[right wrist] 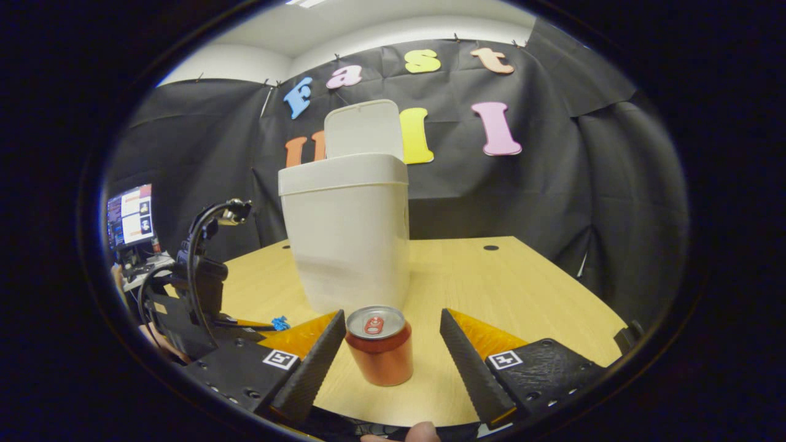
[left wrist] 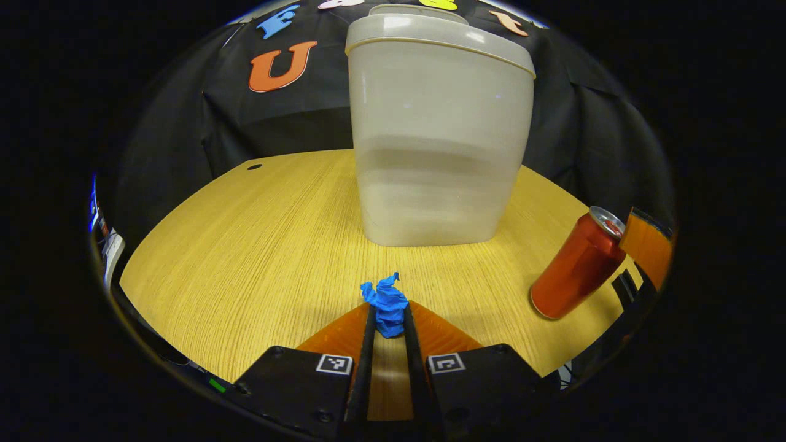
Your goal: Press the lid of the desktop garbage bin to open it, pick up the crumpled paper on the desktop and throw it into the bin, then pick up the pop can on the desktop and drop it into the bin, and finally close the garbage bin lid.
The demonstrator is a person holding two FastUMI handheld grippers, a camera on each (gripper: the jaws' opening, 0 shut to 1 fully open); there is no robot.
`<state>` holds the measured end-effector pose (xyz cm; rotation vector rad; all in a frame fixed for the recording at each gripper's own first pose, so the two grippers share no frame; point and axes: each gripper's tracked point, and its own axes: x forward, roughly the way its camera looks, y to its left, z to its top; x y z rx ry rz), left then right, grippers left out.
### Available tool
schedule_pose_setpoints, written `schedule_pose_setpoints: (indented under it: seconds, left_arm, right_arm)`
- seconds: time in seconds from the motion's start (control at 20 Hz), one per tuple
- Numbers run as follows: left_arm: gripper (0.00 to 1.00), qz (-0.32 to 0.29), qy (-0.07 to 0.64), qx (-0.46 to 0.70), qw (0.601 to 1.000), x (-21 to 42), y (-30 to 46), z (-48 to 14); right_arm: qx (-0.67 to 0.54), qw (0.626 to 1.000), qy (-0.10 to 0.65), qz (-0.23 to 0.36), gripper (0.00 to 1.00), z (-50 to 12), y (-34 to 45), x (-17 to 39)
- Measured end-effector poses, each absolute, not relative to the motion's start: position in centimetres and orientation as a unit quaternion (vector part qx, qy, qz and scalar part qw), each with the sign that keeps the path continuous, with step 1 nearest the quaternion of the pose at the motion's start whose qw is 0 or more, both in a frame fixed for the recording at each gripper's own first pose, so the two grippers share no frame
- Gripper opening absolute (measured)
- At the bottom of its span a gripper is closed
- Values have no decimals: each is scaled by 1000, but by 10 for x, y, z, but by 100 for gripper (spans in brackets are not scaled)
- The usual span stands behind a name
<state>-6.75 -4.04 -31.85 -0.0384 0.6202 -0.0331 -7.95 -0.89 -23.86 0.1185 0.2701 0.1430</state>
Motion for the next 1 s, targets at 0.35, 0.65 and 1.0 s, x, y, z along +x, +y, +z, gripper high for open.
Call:
schedule_pose_setpoints:
  seconds: [0.35, 0.65, 1.0]
  left_arm:
    - [25, 10, 236, -33, 971, -59, -18, -269]
    - [24, 20, 192, -37, 981, -49, -3, -233]
    - [24, 12, 137, -35, 990, -38, -2, -188]
  right_arm:
    - [42, 987, 142, 65, 96, -250, -4, -75]
    - [35, 984, 163, 67, 96, -268, 3, -69]
    - [44, 976, 201, 65, 96, -297, 3, -62]
